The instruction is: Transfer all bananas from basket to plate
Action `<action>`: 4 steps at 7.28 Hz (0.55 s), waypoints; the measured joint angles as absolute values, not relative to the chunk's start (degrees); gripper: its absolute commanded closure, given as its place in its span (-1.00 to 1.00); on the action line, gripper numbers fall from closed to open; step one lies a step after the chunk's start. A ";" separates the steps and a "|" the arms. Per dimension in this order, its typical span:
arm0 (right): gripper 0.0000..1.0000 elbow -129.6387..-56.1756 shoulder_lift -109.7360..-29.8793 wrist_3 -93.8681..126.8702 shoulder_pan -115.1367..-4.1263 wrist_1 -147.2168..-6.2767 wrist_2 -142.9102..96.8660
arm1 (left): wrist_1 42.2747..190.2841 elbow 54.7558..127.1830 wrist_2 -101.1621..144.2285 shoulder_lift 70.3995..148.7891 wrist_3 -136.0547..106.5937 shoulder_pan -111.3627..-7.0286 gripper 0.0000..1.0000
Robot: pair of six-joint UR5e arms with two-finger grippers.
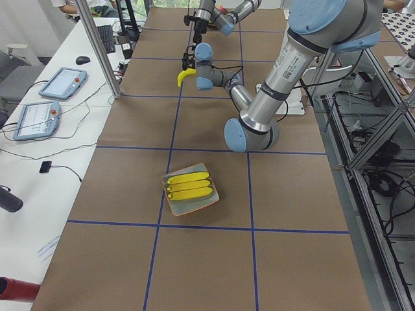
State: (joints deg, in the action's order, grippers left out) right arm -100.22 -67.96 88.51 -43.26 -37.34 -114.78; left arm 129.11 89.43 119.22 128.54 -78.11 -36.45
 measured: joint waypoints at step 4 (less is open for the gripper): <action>-1.00 -100.05 -71.47 88.37 -40.17 -37.32 -104.52 | 95.79 102.64 123.49 119.00 -55.45 -46.28 1.00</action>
State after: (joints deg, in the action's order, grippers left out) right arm -100.05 -71.47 88.37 -40.17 -37.32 -104.52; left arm 95.79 102.64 123.49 119.00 -55.45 -46.28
